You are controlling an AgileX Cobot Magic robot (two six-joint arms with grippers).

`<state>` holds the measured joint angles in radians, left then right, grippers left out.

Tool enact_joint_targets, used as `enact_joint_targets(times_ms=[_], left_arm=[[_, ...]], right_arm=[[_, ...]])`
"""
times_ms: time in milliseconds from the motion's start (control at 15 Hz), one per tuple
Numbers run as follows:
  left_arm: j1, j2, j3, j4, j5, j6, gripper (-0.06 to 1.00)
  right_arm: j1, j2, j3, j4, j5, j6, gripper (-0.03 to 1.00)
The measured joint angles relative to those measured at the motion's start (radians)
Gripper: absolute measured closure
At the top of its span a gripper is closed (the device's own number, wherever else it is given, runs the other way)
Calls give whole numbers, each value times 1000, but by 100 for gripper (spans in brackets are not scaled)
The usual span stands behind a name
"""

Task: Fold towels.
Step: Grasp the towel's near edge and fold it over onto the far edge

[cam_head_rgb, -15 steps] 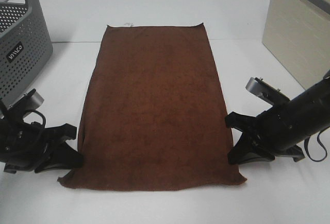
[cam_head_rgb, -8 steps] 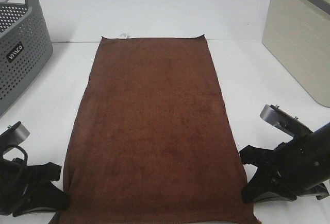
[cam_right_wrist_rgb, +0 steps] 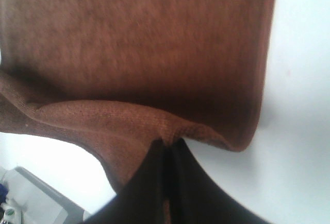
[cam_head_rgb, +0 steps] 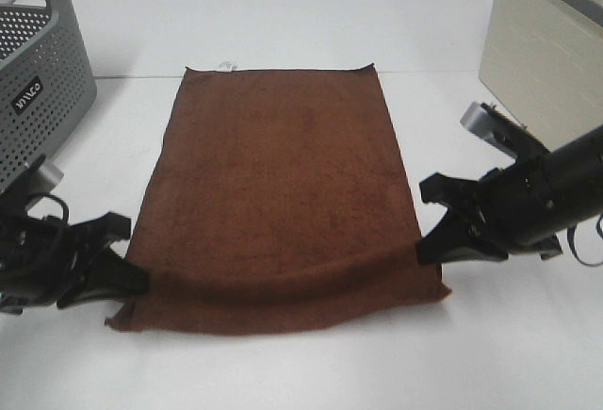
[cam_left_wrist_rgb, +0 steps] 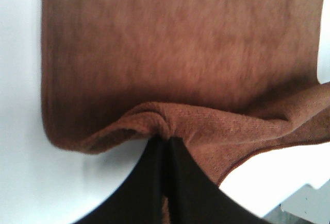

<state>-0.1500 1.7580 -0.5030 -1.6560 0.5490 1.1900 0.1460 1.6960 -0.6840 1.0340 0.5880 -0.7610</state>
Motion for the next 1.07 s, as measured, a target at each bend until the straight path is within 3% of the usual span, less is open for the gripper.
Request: enact_joint_targets(times_ms=[133,267,533,600,667,867,1067], left_arm=[[0,0,-115,14,-43,-45,94],[0,5,-255,83,-82,-130,94],[0,107,-565,312,-90,-394,94],[0,147,-647,379,-92,-463,94],[0,147,-647,379,-92,-463,94],[0,286,-903,545,-95,-637,94],[0,401,-1082,581,-100,-678,94]], right_arm=[[0,16,-125,-51,2,67,97],[0,66,-277,-127,20,148,97],[0,242,-616,-290,97,297,97],[0,291,-705,-317,116,327,97],[0,291,-705,-317,116,327,97],[0,447,-974,-375,169,394,97],[0,568,-1188,-413,192,427,97]])
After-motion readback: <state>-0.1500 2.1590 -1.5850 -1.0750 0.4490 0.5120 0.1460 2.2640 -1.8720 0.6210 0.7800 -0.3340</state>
